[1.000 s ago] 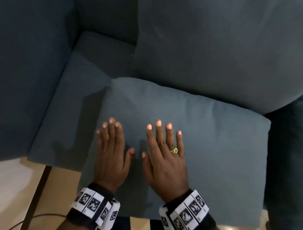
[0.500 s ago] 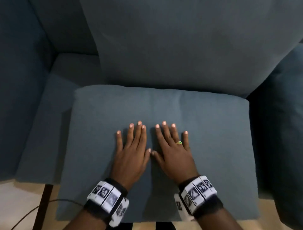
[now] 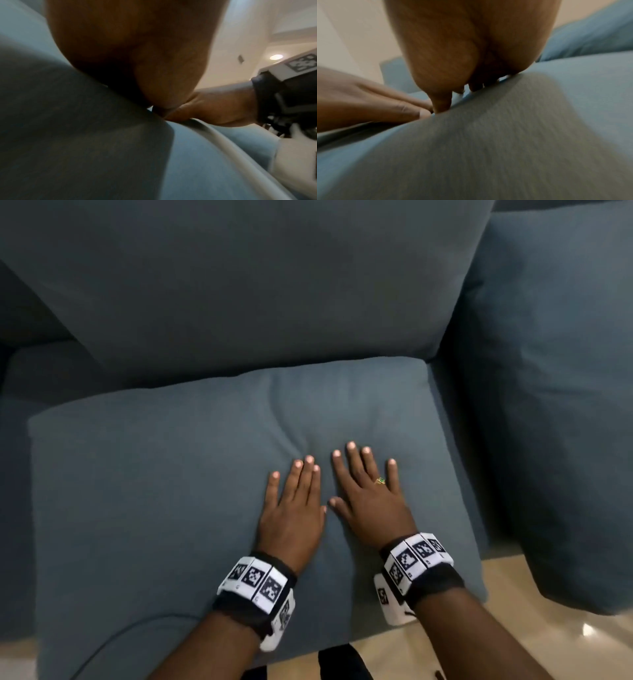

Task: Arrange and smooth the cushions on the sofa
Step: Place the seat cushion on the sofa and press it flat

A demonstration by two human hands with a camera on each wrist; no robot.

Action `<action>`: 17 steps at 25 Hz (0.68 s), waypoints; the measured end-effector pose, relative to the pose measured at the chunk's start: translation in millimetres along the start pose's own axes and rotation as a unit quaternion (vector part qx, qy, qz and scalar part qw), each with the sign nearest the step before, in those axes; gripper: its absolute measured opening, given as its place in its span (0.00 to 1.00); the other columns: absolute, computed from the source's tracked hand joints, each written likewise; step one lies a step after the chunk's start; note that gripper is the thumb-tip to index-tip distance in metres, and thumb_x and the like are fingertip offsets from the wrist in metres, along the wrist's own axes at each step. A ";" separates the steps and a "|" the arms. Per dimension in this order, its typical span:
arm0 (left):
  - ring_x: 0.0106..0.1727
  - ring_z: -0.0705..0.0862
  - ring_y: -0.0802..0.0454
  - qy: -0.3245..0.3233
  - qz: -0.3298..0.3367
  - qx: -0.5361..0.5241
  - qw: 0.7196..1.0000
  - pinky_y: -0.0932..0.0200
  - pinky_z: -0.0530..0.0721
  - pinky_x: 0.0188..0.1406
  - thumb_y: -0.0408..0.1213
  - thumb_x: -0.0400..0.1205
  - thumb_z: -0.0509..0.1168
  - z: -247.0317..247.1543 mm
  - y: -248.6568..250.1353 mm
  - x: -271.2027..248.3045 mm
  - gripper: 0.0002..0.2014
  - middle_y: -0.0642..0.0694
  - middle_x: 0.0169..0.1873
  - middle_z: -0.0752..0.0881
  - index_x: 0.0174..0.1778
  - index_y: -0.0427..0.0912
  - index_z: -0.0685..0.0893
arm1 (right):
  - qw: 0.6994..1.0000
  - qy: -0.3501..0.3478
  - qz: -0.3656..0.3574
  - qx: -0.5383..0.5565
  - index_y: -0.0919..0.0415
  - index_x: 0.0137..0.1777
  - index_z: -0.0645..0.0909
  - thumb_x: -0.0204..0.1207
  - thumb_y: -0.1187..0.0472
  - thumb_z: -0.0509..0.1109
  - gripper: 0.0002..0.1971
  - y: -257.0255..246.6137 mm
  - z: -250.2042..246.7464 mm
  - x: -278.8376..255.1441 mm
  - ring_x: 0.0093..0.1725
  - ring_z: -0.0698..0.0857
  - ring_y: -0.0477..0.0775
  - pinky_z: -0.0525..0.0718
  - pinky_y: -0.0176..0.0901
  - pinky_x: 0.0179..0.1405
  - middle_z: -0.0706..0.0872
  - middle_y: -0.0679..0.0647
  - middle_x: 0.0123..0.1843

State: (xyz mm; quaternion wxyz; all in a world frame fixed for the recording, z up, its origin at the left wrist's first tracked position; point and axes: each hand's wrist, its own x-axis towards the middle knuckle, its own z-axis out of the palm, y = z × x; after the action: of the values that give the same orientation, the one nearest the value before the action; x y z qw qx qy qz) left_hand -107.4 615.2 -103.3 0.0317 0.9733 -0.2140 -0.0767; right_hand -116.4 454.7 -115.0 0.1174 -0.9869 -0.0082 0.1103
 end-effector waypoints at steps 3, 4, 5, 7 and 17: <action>0.90 0.50 0.39 0.025 -0.008 -0.037 0.999 0.32 0.51 0.86 0.48 0.89 0.51 -2.7 29.4 20.3 0.34 0.38 0.89 0.51 0.89 0.35 0.53 | 0.996 0.069 0.017 0.059 0.46 0.91 0.46 0.87 0.48 0.58 0.36 35.3 -10.5 6.8 0.91 0.40 0.57 0.43 0.66 0.88 0.37 0.47 0.89; 0.90 0.48 0.40 0.033 0.009 -0.038 0.999 0.34 0.48 0.87 0.47 0.89 0.49 -3.4 42.4 25.9 0.34 0.39 0.89 0.49 0.89 0.35 0.51 | 0.993 0.088 0.044 0.071 0.45 0.91 0.47 0.88 0.49 0.56 0.34 49.1 -14.5 6.3 0.91 0.40 0.56 0.44 0.63 0.88 0.38 0.46 0.90; 0.90 0.48 0.41 0.026 0.031 -0.025 0.999 0.34 0.45 0.87 0.48 0.89 0.51 -1.5 54.9 31.7 0.34 0.41 0.89 0.48 0.89 0.36 0.51 | 0.993 0.068 0.069 0.070 0.44 0.91 0.46 0.88 0.47 0.53 0.33 61.6 -14.5 5.8 0.91 0.41 0.56 0.44 0.65 0.88 0.38 0.46 0.90; 0.89 0.53 0.43 -0.018 0.065 0.010 0.998 0.31 0.47 0.86 0.49 0.87 0.59 5.5 74.4 41.1 0.36 0.41 0.89 0.49 0.88 0.36 0.58 | 0.993 -0.031 0.097 0.065 0.41 0.90 0.39 0.89 0.41 0.49 0.34 84.7 -6.2 0.8 0.91 0.40 0.55 0.45 0.67 0.87 0.37 0.47 0.91; 0.90 0.47 0.42 0.018 0.092 -0.007 0.996 0.31 0.44 0.86 0.52 0.88 0.51 16.0 143.8 47.1 0.37 0.38 0.89 0.47 0.89 0.35 0.49 | 0.954 0.100 0.136 0.246 0.53 0.91 0.46 0.89 0.46 0.59 0.36 156.3 -3.4 -31.8 0.90 0.40 0.53 0.48 0.55 0.89 0.41 0.49 0.91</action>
State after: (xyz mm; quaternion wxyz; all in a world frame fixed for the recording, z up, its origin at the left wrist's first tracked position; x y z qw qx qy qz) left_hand -126.9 464.6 -111.9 0.0494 0.9506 -0.3011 -0.0578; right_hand -148.2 300.7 -141.5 0.3411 -0.9251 0.1650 0.0246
